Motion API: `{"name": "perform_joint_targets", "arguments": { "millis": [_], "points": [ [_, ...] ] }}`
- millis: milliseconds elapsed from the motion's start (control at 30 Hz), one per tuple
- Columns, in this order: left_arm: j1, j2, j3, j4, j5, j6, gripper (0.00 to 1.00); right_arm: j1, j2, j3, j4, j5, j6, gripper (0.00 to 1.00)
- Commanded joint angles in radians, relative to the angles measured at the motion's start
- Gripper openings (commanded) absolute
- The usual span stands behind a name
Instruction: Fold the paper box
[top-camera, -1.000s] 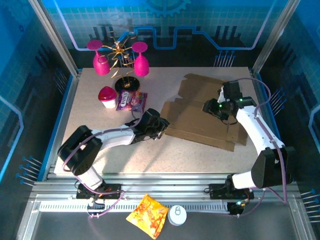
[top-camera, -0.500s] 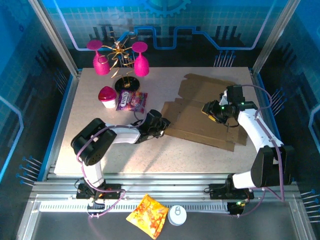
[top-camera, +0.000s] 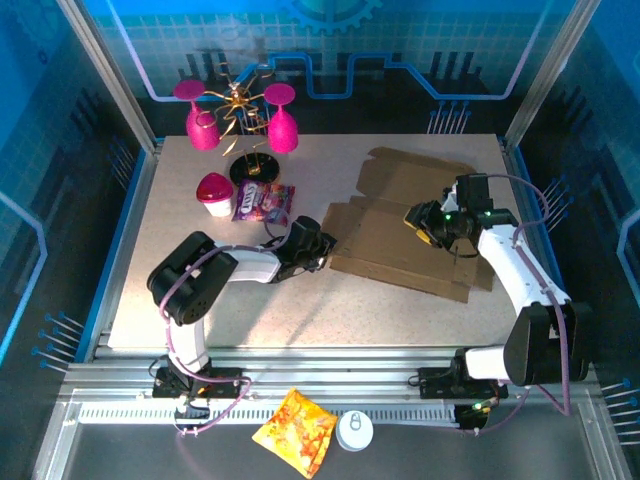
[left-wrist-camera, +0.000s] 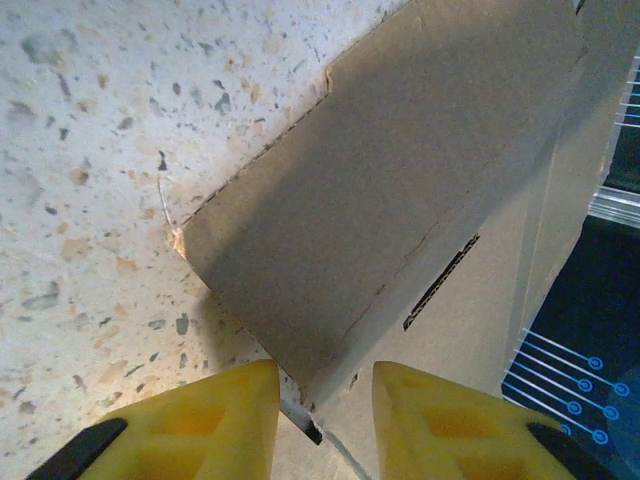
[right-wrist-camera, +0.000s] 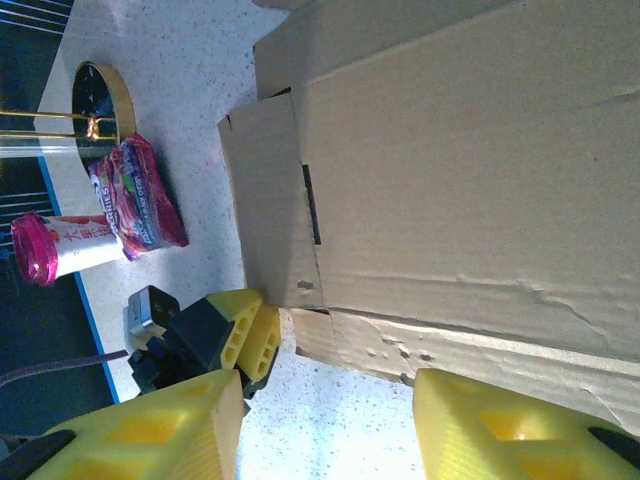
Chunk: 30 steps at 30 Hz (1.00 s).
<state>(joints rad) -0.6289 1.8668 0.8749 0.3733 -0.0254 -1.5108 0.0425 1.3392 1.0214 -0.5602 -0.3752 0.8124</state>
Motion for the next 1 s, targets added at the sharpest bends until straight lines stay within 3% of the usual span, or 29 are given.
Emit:
{"name": "perform_joint_targets", "arguments": {
  "millis": [0,333,500,700,967],
  "points": [
    [0.012,0.026,0.025,0.030,-0.005,0.006,0.31,-0.013,-0.027,-0.012,0.017,-0.005,0.028,0.49],
    [0.018,0.083,0.034,0.107,-0.014,-0.020,0.20,-0.013,-0.055,-0.047,0.026,0.001,0.041,0.49],
    [0.019,0.075,0.024,0.115,-0.049,-0.029,0.00,-0.013,-0.073,-0.069,0.034,0.009,0.061,0.49],
    [0.011,0.014,0.024,0.053,-0.093,-0.077,0.00,-0.029,-0.172,-0.167,0.035,0.082,0.137,0.55],
    [-0.010,-0.065,0.068,-0.081,-0.130,-0.188,0.00,-0.046,-0.334,-0.305,-0.019,0.163,0.322,0.71]
  ]
}}
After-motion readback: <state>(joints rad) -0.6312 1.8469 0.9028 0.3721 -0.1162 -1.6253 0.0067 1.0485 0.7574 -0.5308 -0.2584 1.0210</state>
